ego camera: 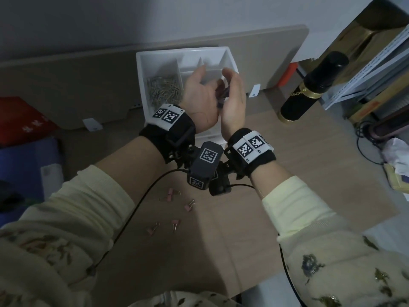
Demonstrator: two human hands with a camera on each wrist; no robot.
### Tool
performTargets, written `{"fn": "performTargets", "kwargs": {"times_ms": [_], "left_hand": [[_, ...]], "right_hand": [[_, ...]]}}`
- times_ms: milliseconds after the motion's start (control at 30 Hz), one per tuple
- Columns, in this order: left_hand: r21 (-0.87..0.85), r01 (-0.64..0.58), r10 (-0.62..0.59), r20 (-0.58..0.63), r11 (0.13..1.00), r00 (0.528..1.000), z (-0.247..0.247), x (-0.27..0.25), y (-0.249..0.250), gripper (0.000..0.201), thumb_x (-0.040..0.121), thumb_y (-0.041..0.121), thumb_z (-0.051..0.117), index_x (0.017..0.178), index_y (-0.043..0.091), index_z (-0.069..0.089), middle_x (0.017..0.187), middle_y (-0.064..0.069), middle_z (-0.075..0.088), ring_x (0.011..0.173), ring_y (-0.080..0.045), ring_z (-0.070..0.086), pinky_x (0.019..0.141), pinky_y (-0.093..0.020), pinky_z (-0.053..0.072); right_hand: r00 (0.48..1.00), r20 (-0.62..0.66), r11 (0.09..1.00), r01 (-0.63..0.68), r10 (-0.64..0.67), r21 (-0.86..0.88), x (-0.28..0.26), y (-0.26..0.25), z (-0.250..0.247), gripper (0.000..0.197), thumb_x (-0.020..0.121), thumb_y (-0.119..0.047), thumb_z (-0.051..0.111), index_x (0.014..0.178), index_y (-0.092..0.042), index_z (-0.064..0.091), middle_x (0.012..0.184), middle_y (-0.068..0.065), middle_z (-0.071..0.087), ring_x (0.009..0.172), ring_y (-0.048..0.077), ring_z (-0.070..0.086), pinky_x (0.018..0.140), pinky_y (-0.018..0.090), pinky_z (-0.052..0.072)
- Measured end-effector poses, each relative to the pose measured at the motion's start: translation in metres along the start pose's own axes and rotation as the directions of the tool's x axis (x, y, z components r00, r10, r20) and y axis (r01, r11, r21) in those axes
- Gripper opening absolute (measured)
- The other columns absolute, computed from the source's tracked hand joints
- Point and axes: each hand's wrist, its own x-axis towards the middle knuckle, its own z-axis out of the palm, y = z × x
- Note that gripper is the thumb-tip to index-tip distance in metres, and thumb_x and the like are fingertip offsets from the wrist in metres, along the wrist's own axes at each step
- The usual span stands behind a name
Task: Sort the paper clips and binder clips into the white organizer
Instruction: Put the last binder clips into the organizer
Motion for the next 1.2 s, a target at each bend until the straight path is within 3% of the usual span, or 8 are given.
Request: {"fn": "performTargets", "kwargs": {"times_ms": [200,367,567,700,800,900,1033,1200], "left_hand": [[0.049,-0.037,0.037,-0.014,0.998,0.999,0.007,-0.006,0.0,0.072,0.095,0.056,0.013,0.14,0.006,0.037,0.126,-0.008,0.052,0.13,-0.023,0.042,0.107,-0.033,0.032],[0.078,-0.087,0.094,-0.092,0.993,0.991,0.013,-0.015,0.002,0.07,0.096,0.053,0.014,0.15,0.008,0.022,0.156,-0.006,0.023,0.145,-0.021,0.017,0.111,-0.03,0.017],[0.108,-0.167,0.181,-0.134,0.98,0.974,-0.003,-0.034,-0.001,0.066,0.098,0.048,0.016,0.144,0.006,0.035,0.149,-0.008,0.038,0.143,-0.019,0.022,0.111,-0.029,0.021],[0.151,-0.208,0.235,-0.19,0.966,0.953,-0.036,-0.056,-0.012,0.048,0.097,0.043,0.029,0.113,0.011,0.061,0.104,-0.004,0.07,0.098,-0.018,0.063,0.078,-0.031,0.048],[0.225,-0.191,0.257,-0.318,0.955,0.913,-0.068,-0.071,-0.028,0.029,0.093,0.03,0.04,0.086,0.013,0.063,0.067,0.002,0.059,0.06,-0.013,0.054,0.056,-0.023,0.039],[0.272,-0.073,0.199,-0.469,0.959,0.861,-0.11,-0.079,-0.051,0.027,0.093,0.022,0.038,0.075,0.015,0.057,0.057,0.007,0.049,0.052,-0.008,0.038,0.045,-0.019,0.024],[0.305,0.215,0.046,-0.664,0.928,0.746,-0.156,-0.096,-0.081,0.03,0.095,0.022,0.035,0.071,0.017,0.052,0.051,0.006,0.05,0.035,-0.006,0.044,0.035,-0.012,0.028],[0.29,0.353,-0.038,-0.723,0.889,0.689,-0.189,-0.108,-0.102,0.03,0.094,0.021,0.036,0.07,0.016,0.052,0.042,0.007,0.056,0.031,-0.005,0.05,0.032,-0.01,0.029]], "right_hand": [[1.0,0.011,0.998,-0.027,0.027,0.053,-0.003,-0.006,-0.01,0.036,0.101,-0.021,0.03,0.124,-0.008,0.055,0.123,0.0,0.056,0.112,0.008,0.051,0.097,0.025,0.042],[1.0,0.014,1.0,0.022,-0.023,0.014,-0.003,-0.003,-0.018,0.038,0.103,-0.02,0.026,0.124,-0.009,0.054,0.128,0.001,0.055,0.119,0.009,0.048,0.077,0.004,0.04],[0.991,-0.018,0.989,0.135,-0.136,-0.057,-0.021,0.007,-0.024,0.034,0.102,-0.015,0.03,0.111,-0.002,0.06,0.112,0.006,0.061,0.104,0.006,0.055,0.085,0.007,0.039],[0.958,-0.044,0.937,0.268,-0.285,-0.226,-0.051,0.025,-0.032,0.022,0.094,-0.01,0.041,0.088,-0.004,0.061,0.094,0.011,0.055,0.084,0.004,0.052,0.079,0.017,0.041],[0.957,0.102,0.87,0.29,-0.272,-0.398,-0.081,0.053,-0.041,0.023,0.091,-0.014,0.045,0.077,-0.001,0.057,0.08,0.009,0.053,0.075,0.018,0.05,0.07,0.03,0.041],[0.939,0.34,0.767,0.258,-0.055,-0.588,-0.109,0.088,-0.051,0.024,0.091,-0.017,0.048,0.079,0.0,0.059,0.079,0.015,0.059,0.074,0.027,0.053,0.068,0.043,0.044],[0.74,0.522,0.491,0.296,0.424,-0.819,-0.134,0.141,-0.065,0.03,0.088,-0.024,0.058,0.117,-0.016,0.06,0.122,0.009,0.056,0.106,0.03,0.055,0.09,0.039,0.045],[0.664,0.552,0.272,0.484,0.505,-0.832,-0.151,0.177,-0.069,0.035,0.085,-0.025,0.064,0.119,-0.027,0.057,0.126,0.0,0.045,0.105,0.029,0.054,0.085,0.033,0.046]]}}
